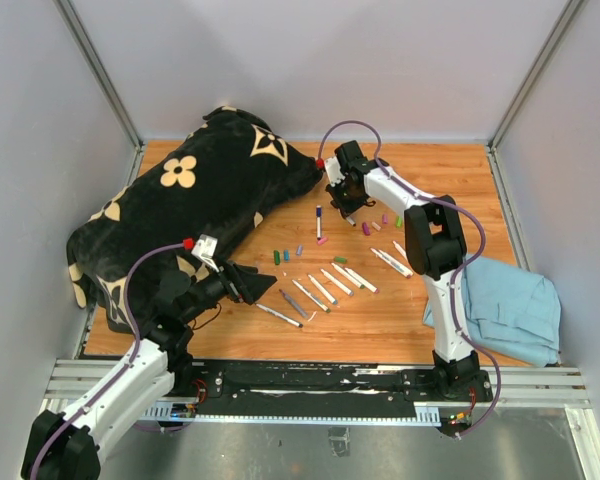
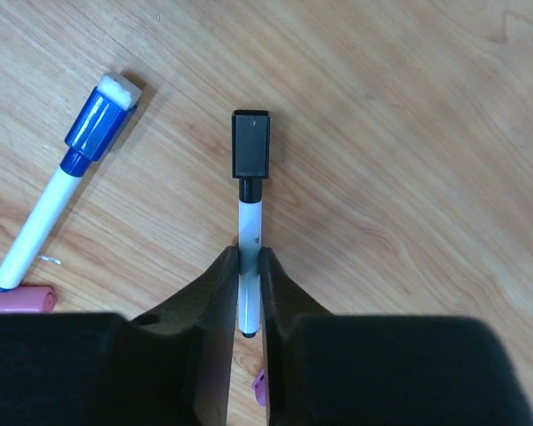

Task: Open the pen caps
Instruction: Pick up the pen from the center of the board.

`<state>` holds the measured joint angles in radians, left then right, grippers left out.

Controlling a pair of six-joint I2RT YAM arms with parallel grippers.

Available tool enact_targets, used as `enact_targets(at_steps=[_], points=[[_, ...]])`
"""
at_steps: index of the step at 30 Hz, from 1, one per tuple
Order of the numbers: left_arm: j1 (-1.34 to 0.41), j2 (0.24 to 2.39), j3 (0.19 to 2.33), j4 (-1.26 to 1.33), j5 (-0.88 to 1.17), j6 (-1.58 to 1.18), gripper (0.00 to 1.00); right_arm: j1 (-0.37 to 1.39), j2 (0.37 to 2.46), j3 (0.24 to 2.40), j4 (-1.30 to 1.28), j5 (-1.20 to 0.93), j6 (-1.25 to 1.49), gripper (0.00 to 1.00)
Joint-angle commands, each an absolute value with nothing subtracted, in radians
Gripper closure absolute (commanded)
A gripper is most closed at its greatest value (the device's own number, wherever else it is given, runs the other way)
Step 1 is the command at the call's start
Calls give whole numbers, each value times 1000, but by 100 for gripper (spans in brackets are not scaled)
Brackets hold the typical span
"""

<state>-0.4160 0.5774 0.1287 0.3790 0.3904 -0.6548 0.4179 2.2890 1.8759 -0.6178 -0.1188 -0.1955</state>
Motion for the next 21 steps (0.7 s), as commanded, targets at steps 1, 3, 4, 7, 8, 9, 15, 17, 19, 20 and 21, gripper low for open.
enact_targets(at_steps=[1, 3, 4, 7, 8, 9, 15, 17, 19, 20, 21], points=[[-420, 584, 149, 418, 404, -666, 1, 407, 2319, 1900, -659, -86, -230, 89], [-420, 593, 148, 432, 410, -675, 1, 407, 2312, 1901, -664, -101, -237, 94], [-420, 597, 146, 440, 417, -680, 1, 404, 2306, 1899, -667, -113, -239, 96], [-420, 609, 136, 473, 435, -697, 1, 398, 2275, 1888, -666, -160, -245, 99], [-420, 615, 131, 489, 439, -706, 1, 394, 2263, 1882, -665, -178, -246, 99], [-420, 621, 126, 505, 442, -713, 1, 390, 2252, 1878, -664, -198, -247, 99], [-420, 662, 117, 565, 446, -750, 1, 368, 2174, 1807, -602, -274, -244, 99], [-421, 673, 113, 591, 448, -760, 1, 362, 2153, 1786, -585, -284, -243, 99], [-420, 678, 107, 610, 447, -769, 1, 355, 2138, 1772, -572, -301, -237, 99], [-420, 679, 102, 622, 445, -774, 1, 351, 2134, 1768, -570, -310, -233, 99], [-420, 679, 97, 636, 445, -781, 1, 345, 2129, 1765, -566, -320, -228, 99]])
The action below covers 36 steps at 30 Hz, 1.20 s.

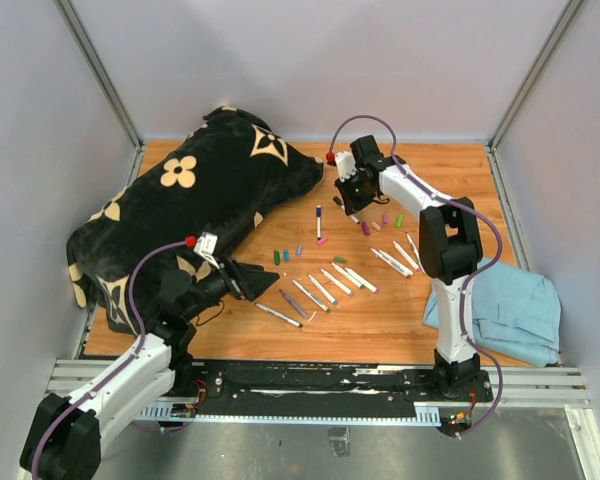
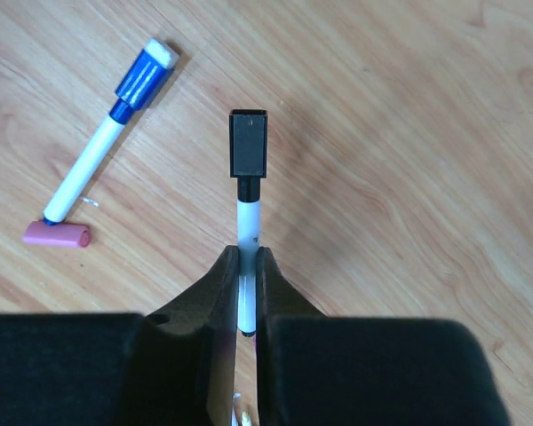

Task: Open the pen caps
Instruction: Pick up the pen from the center of the board.

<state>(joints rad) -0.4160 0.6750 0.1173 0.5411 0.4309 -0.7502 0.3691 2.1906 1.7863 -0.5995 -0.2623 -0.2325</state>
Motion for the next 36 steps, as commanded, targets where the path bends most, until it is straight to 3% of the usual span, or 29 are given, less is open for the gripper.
enact_targets(at_steps=[1, 21, 36], points=[[-422, 680, 92, 652, 444, -787, 1, 341, 2124, 1761, -564, -330, -224, 99], [-459, 938, 99, 1020, 374, -860, 1, 281, 2065, 1671, -493, -546, -156, 99], [-460, 1307, 312, 1200, 226, -994, 2, 271, 1907, 1538, -339, -780, -44, 99]])
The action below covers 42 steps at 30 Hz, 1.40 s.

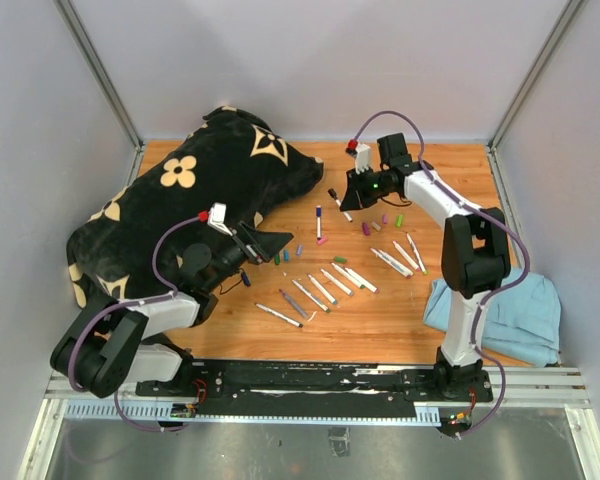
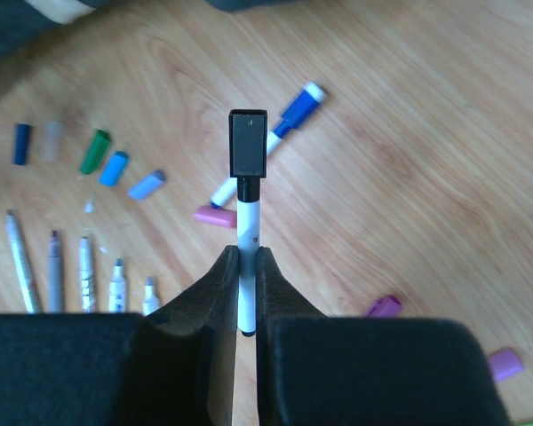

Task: Open the pen caps
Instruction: Pick up the pen from the center of the board.

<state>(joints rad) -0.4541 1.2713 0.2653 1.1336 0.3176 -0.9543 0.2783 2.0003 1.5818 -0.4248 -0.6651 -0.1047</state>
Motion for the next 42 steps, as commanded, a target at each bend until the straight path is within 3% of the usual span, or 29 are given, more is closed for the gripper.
enact_targets(at_steps=[1, 15, 26, 32, 42], points=[[-462, 1315, 325, 1196, 202, -999, 3, 271, 1889, 1517, -319, -799, -32, 99], [-500, 1394, 531, 1053, -27, -995, 6, 417, 1687, 1403, -223, -904, 10, 99], [-559, 1379, 551, 973, -96, -955, 24, 542, 1673, 1408, -267, -798, -60, 99], [-572, 1363, 553, 929, -107, -940, 48, 563, 1676, 1415, -286, -758, -86, 99], [-572, 1353, 548, 900, -121, -944, 48, 606, 1684, 1432, -341, -678, -161, 99]])
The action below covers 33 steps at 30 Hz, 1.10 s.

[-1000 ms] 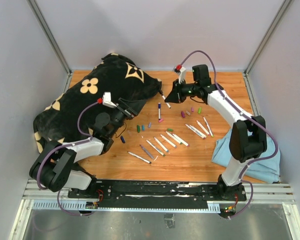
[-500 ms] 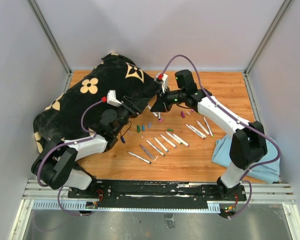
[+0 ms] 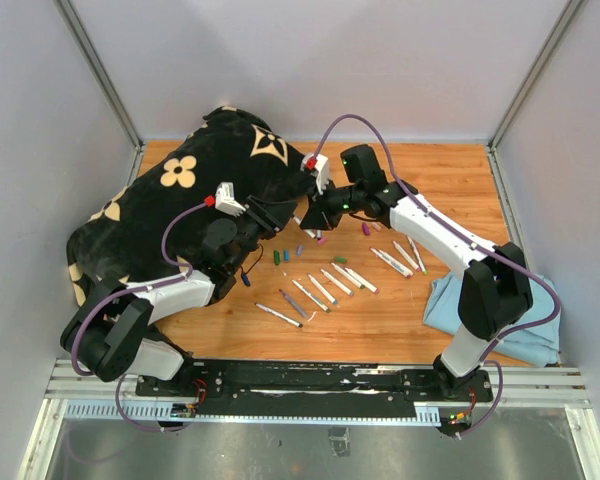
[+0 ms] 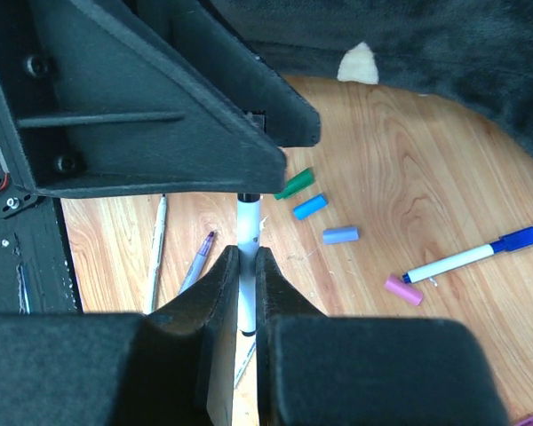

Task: Open the pen caps
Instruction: Pick up the pen from the center of the board.

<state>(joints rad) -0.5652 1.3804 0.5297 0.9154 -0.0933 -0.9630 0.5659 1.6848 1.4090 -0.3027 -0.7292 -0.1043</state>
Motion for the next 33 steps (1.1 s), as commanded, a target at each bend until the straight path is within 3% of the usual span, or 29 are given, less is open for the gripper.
enact_targets(at_steps=[1, 4, 11, 13, 14, 17, 20, 25, 33], points=[[-572, 1351, 549, 898, -120, -943, 51, 611, 1685, 1431, -343, -669, -166, 99], [-572, 1348, 549, 895, -108, -940, 69, 620, 1686, 1433, -345, -653, -173, 99], [-572, 1336, 532, 893, -73, -941, 99, 619, 1680, 1430, -346, -648, -179, 99], [-572, 1324, 524, 896, -57, -941, 100, 620, 1677, 1431, -349, -662, -185, 97], [-572, 1315, 518, 896, -49, -938, 100, 620, 1675, 1431, -355, -676, -190, 90], [-572, 1259, 491, 903, -25, -919, 100, 608, 1655, 1417, -349, -769, -190, 54], [-572, 1194, 449, 940, 1, -901, 100, 607, 1636, 1387, -322, -838, -172, 37], [-572, 1123, 416, 951, 37, -885, 100, 607, 1621, 1339, -245, -945, -115, 34], [-572, 1108, 413, 950, 71, -887, 100, 631, 1579, 1310, -177, -1001, -37, 43]])
